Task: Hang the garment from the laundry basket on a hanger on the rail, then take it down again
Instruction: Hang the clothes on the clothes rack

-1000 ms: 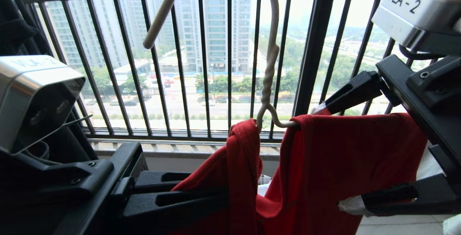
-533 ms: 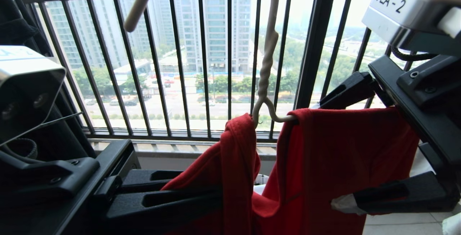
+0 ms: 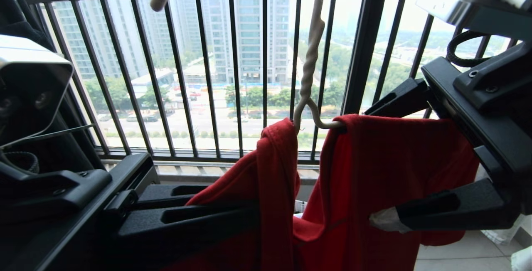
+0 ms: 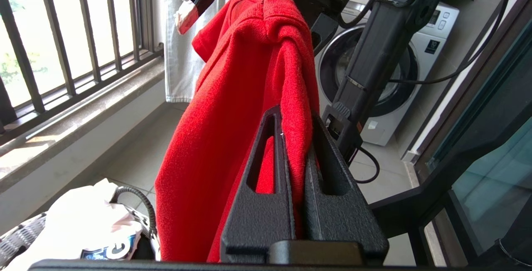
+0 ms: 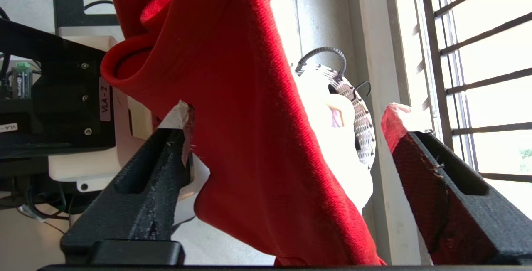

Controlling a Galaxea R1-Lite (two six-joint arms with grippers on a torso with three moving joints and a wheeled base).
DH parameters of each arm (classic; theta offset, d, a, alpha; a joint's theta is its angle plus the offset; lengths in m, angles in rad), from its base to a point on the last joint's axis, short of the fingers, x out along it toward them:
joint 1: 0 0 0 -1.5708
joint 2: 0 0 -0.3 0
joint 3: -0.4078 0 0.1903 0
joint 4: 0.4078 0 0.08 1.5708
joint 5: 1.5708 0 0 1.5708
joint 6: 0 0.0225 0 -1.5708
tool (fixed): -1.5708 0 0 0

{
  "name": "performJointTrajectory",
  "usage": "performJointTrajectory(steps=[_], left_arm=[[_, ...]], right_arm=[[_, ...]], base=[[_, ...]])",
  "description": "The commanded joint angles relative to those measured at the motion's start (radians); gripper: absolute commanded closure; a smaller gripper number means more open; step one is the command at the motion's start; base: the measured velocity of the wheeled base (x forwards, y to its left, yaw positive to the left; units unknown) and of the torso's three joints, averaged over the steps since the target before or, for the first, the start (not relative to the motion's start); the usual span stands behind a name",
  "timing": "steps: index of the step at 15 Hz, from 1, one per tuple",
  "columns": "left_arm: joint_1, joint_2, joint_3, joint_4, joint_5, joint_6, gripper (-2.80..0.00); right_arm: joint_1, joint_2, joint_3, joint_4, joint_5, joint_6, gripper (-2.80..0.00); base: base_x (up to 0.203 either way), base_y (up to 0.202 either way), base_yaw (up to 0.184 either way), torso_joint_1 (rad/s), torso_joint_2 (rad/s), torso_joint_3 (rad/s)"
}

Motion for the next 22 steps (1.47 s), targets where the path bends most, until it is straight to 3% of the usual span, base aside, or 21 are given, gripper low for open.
performJointTrajectory(steps=[1,9,18,19,22], left_arm=[[0.000,0.001,-0.003,-0.005,-0.003,-0.002,0.00],[0.005,0.027,-0.034,-0.004,0.006,-0.001,0.00],[0.016,0.066,-0.079,0.031,0.084,-0.002,0.00],[0.017,0.064,-0.076,0.032,0.084,0.001,-2.74],[0.017,0.058,-0.076,0.036,0.084,0.003,-2.80]], right_arm=[[0.001,-0.002,0.000,0.004,0.002,-0.007,0.00],[0.001,-0.015,0.000,0.006,-0.004,-0.007,0.00],[0.001,-0.024,0.000,0.007,-0.004,-0.007,0.00],[0.001,-0.024,0.000,0.007,-0.004,-0.007,0.00],[0.001,-0.024,0.000,0.007,-0.006,-0.007,0.00]], base=[[0.000,0.000,0.000,0.000,0.00,0.000],[0.000,0.000,0.000,0.000,0.00,0.000],[0.000,0.000,0.000,0.000,0.00,0.000],[0.000,0.000,0.000,0.000,0.00,0.000],[0.000,0.000,0.000,0.000,0.00,0.000]])
